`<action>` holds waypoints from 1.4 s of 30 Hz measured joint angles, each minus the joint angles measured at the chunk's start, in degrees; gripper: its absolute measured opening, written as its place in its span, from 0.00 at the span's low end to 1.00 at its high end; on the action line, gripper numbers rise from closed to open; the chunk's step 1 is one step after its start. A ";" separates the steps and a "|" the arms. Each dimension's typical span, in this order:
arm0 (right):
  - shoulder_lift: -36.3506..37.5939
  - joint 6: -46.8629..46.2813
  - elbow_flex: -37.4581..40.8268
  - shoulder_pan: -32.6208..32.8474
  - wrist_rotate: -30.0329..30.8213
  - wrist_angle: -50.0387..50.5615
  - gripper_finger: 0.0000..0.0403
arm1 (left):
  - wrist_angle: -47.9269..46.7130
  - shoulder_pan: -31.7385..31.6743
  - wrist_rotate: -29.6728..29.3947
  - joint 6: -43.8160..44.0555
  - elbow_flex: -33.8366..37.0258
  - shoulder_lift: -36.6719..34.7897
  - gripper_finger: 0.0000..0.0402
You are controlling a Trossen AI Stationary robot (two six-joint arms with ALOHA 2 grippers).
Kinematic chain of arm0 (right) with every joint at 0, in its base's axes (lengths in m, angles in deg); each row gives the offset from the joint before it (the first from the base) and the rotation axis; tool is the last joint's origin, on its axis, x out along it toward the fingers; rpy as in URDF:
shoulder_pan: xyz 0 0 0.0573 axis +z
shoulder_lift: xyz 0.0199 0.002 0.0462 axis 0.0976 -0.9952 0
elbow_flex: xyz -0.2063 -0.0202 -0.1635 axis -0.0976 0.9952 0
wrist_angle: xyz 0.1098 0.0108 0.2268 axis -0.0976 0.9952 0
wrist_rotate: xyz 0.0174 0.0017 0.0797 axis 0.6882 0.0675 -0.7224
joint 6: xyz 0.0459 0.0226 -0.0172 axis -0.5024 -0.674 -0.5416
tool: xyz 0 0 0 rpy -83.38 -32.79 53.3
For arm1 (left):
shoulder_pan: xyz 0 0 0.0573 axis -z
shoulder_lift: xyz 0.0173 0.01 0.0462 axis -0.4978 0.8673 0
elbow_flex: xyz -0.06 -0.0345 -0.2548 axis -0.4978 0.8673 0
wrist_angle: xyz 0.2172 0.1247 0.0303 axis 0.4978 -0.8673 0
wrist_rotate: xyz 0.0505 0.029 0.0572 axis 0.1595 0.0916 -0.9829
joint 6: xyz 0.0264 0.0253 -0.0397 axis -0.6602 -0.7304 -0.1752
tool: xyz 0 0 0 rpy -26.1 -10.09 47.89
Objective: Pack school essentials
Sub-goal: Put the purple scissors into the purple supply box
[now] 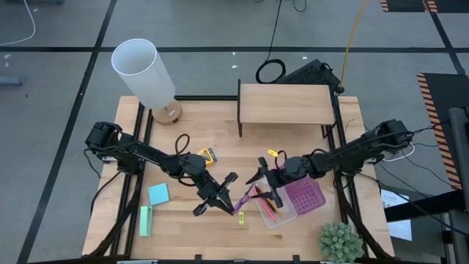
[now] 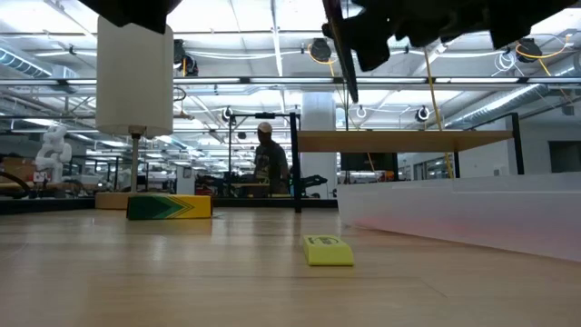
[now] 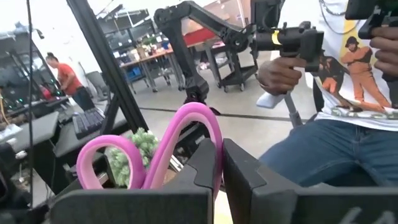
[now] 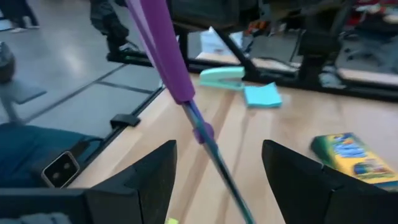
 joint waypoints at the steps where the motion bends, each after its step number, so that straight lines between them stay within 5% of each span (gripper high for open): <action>1: -0.56 -0.48 0.00 -0.34 -1.07 -0.44 0.57 | 0.06 0.00 0.00 0.00 0.00 -0.02 0.03; 8: -3.39 -1.15 0.00 -2.13 -6.13 -2.27 0.48 | 2.04 0.02 0.50 0.61 0.00 -0.15 0.04; 20: -3.13 1.57 0.00 -2.53 -8.46 -1.72 0.05 | 1.50 -0.06 -0.70 1.52 0.00 -0.24 0.04; 24: -3.13 2.22 0.05 -2.46 -8.60 -1.16 0.04 | 0.67 0.24 -2.21 -0.04 0.00 -0.30 0.07; 34: 4.24 -1.94 0.00 -2.54 -2.39 10.97 0.01 | -8.35 5.21 -37.20 -7.96 -0.01 -1.58 0.44; 42: 11.46 -6.21 -0.02 -0.29 6.61 21.17 0.02 | -17.31 7.13 -52.49 -3.75 -0.09 -6.04 0.62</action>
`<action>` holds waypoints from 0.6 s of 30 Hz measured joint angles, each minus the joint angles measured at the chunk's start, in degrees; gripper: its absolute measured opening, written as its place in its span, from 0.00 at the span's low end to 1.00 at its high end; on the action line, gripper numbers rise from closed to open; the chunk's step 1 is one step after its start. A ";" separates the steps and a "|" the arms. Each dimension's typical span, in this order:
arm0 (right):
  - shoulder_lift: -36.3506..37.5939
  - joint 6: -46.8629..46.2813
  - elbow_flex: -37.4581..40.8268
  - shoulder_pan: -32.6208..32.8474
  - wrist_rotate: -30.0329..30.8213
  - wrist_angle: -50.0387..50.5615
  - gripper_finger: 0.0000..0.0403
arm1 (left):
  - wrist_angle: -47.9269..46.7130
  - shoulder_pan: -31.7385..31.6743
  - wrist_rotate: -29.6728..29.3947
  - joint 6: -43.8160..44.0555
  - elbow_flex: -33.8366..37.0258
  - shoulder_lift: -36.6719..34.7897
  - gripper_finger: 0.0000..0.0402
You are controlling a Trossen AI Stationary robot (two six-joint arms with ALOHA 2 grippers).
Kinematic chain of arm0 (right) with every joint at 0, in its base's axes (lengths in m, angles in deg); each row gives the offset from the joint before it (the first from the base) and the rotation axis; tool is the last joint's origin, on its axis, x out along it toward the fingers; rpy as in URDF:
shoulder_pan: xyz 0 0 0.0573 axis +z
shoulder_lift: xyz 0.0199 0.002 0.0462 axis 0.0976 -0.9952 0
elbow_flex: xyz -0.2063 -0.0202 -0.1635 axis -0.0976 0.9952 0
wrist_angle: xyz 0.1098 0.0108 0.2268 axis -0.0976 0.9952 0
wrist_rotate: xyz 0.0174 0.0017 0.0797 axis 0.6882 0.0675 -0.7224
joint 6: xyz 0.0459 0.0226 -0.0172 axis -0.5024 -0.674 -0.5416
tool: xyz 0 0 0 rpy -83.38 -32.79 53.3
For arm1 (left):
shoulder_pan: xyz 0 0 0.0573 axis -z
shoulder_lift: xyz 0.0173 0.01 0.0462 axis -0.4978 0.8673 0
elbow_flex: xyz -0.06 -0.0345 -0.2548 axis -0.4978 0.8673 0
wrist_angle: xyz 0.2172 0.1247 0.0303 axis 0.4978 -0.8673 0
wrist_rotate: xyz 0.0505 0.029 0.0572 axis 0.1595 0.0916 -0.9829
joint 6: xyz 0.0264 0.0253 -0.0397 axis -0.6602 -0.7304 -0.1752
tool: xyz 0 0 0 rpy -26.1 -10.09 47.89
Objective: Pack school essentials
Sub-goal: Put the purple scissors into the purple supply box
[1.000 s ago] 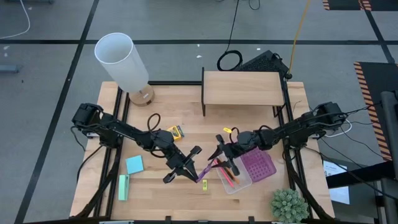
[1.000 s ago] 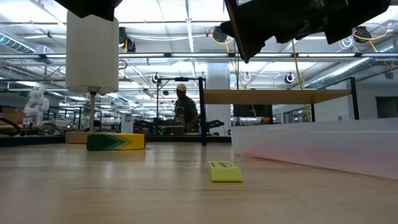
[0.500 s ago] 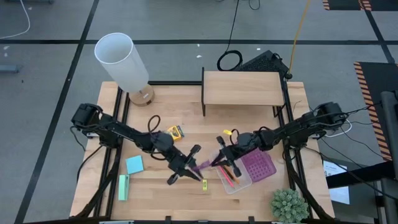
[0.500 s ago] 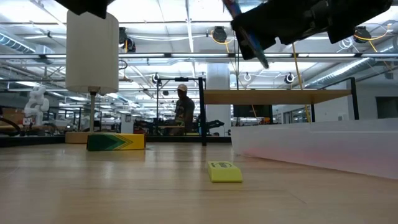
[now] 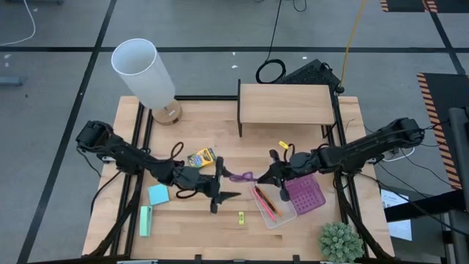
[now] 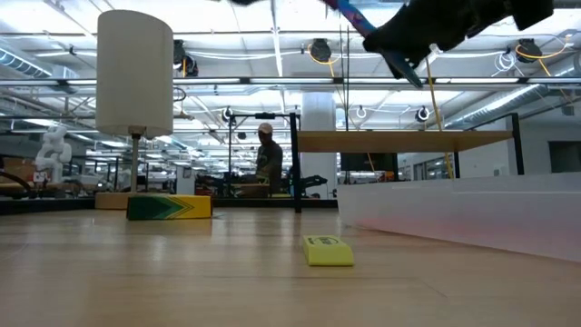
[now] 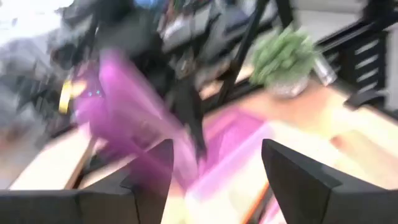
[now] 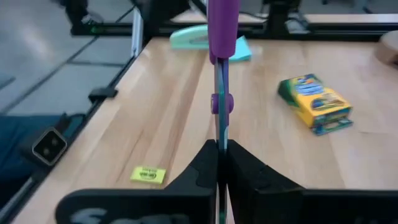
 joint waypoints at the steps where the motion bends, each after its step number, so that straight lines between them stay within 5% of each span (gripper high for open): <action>1: 0.60 -0.55 -0.02 0.32 0.70 0.37 0.02 | -2.35 0.16 -1.34 1.03 0.09 -1.19 0.63; 10: 3.75 -5.48 0.00 2.94 4.55 4.47 0.02 | -14.63 0.03 -8.23 12.04 0.04 -7.76 0.64; 18: 3.91 -19.01 0.00 5.98 9.97 10.28 0.02 | -19.99 0.40 -12.32 18.74 0.06 -10.59 0.64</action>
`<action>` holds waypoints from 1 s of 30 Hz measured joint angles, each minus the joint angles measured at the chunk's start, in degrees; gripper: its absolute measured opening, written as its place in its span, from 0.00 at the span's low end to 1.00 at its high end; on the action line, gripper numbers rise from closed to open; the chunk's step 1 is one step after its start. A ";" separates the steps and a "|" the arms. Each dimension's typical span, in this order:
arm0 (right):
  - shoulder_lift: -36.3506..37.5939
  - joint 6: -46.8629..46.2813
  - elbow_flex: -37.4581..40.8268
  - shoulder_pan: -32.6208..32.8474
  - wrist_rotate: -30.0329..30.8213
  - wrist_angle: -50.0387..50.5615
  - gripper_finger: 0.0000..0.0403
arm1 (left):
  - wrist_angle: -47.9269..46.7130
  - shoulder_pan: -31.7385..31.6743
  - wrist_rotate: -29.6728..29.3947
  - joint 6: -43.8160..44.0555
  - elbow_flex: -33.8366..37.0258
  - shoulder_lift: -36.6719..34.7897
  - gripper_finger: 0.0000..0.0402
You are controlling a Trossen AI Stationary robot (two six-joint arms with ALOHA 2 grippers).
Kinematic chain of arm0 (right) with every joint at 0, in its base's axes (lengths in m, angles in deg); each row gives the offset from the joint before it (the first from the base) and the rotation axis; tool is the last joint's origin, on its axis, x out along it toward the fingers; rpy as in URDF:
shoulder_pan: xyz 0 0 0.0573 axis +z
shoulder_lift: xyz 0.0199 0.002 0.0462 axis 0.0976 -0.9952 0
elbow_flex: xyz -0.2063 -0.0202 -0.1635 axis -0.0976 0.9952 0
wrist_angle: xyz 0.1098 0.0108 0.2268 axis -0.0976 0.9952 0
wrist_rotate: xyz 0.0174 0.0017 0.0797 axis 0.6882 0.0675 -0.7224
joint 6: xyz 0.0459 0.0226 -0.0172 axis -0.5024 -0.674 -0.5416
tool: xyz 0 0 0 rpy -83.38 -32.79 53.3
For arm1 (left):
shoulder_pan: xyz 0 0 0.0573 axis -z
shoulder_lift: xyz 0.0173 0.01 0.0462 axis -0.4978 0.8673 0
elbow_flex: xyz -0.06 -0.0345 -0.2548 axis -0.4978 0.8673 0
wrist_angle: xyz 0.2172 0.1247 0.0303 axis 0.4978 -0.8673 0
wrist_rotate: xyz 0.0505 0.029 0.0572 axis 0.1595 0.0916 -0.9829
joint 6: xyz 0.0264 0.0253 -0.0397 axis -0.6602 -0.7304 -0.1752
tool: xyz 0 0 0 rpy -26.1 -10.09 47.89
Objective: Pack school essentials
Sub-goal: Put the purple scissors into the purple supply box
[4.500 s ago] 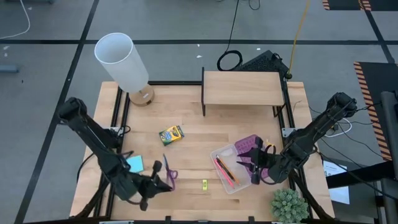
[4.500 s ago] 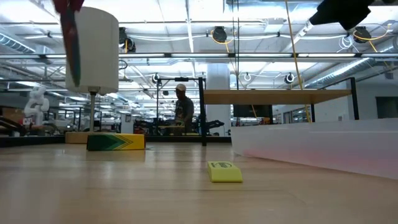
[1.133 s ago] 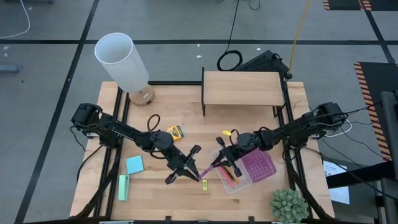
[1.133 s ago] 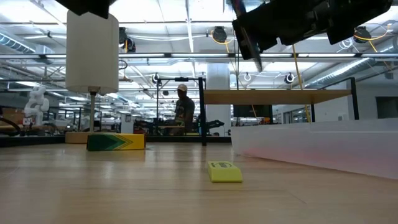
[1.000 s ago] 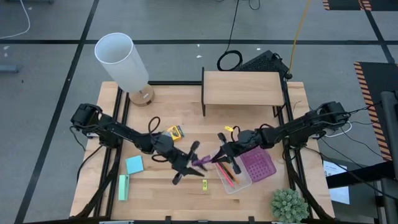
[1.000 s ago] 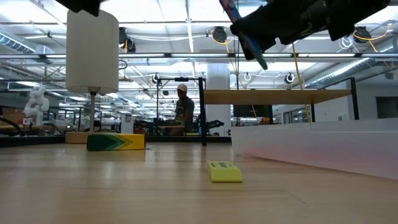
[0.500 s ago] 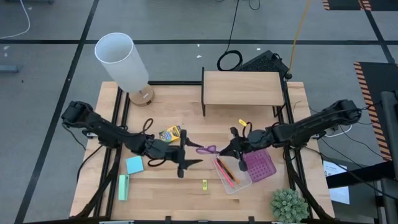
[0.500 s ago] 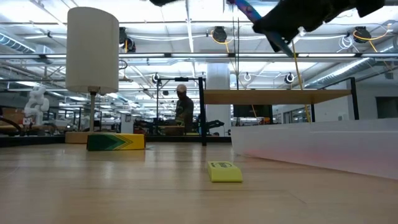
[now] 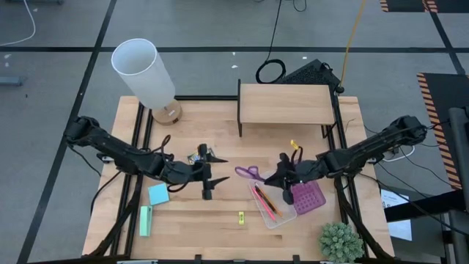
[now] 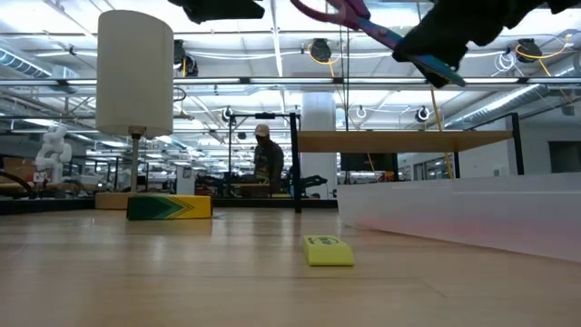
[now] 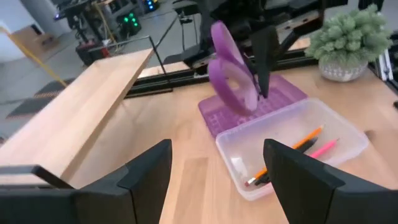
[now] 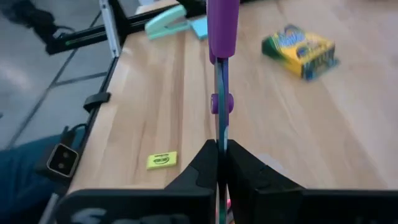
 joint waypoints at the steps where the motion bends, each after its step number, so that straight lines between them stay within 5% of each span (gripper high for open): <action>1: 0.04 -1.58 0.00 0.73 1.36 0.72 0.02 | -0.14 0.14 -0.02 1.10 -0.02 0.02 0.64; 12: -0.18 -13.96 10.41 10.06 8.48 -13.55 0.02 | -2.17 6.80 0.05 16.45 0.02 0.71 0.64; 17: -0.16 -14.42 15.55 12.46 10.40 -24.84 0.04 | 3.57 10.62 0.04 16.45 0.02 0.72 0.64; 30: -0.18 -14.45 16.94 12.75 12.63 -23.76 0.03 | 6.82 13.51 -1.48 13.13 0.02 1.16 0.64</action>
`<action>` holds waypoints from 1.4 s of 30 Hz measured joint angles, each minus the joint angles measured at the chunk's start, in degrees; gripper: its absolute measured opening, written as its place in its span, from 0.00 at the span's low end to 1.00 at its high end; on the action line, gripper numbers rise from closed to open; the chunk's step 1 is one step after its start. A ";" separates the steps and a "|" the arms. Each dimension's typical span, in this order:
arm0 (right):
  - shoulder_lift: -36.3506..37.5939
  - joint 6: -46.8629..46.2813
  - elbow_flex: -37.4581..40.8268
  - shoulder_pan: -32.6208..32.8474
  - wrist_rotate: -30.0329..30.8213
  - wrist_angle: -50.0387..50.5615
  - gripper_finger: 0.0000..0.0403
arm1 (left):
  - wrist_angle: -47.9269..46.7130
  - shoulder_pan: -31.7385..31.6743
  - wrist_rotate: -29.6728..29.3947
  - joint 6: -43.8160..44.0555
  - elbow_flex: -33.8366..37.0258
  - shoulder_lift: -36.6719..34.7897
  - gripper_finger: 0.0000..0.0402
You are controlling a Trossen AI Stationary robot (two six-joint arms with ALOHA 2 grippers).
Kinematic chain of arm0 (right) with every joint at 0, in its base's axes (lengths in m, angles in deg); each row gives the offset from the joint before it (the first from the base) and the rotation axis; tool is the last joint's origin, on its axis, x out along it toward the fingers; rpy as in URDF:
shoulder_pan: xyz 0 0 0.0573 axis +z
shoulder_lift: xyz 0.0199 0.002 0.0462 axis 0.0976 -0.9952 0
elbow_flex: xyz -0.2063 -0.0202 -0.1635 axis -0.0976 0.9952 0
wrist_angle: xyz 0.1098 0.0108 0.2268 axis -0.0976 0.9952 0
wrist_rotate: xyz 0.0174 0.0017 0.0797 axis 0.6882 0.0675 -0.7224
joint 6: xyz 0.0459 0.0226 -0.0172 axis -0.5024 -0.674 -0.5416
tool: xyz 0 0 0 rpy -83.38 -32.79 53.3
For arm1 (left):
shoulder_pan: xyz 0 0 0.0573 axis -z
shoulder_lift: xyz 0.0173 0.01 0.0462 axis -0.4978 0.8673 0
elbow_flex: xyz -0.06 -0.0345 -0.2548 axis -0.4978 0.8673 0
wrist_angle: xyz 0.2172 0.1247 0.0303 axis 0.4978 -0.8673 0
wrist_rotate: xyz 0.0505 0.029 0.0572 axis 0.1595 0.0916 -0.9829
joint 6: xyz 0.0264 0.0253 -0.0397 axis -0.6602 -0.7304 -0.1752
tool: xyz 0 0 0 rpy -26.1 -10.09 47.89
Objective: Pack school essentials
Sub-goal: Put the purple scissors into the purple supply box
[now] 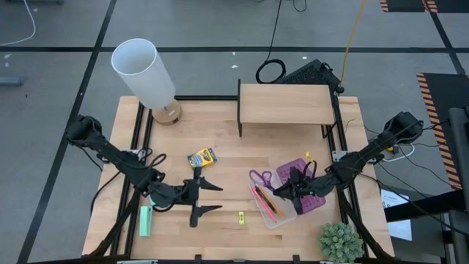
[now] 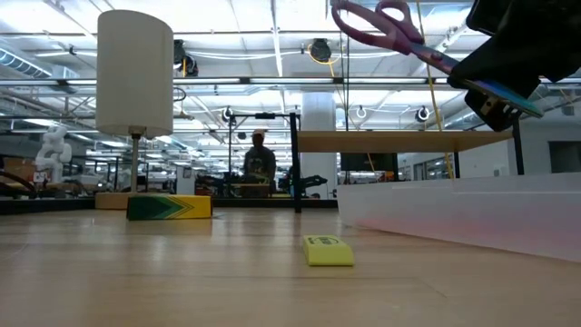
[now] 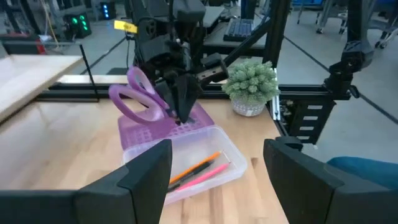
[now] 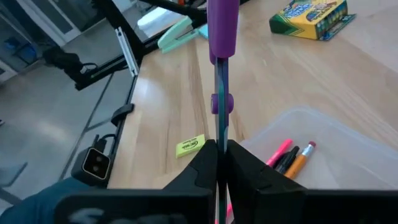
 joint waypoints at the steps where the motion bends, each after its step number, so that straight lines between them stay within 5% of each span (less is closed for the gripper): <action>1: 0.00 0.03 0.00 0.00 -0.58 0.00 0.03 | 0.07 -0.05 -0.06 -0.46 0.00 0.00 0.64; 4: 0.00 -0.26 0.00 0.03 -4.34 -1.35 0.05 | 0.05 -0.46 -0.04 -1.35 0.00 0.00 0.64; 10: -0.01 -4.11 0.00 -0.12 -1.24 -2.23 0.04 | 0.06 -0.67 -0.04 -2.62 0.00 0.00 0.64; 24: -0.17 -45.09 -0.40 1.28 -0.03 14.27 0.02 | -0.01 -3.10 -0.02 -3.48 0.00 0.00 0.64; 36: -4.03 -53.35 -12.43 0.73 -7.29 34.26 0.02 | -1.61 -3.29 0.50 -3.25 0.00 0.00 0.64; 42: -7.95 -57.62 -13.35 0.37 -10.64 34.04 0.02 | -1.57 -3.29 0.50 -3.34 0.00 0.00 0.64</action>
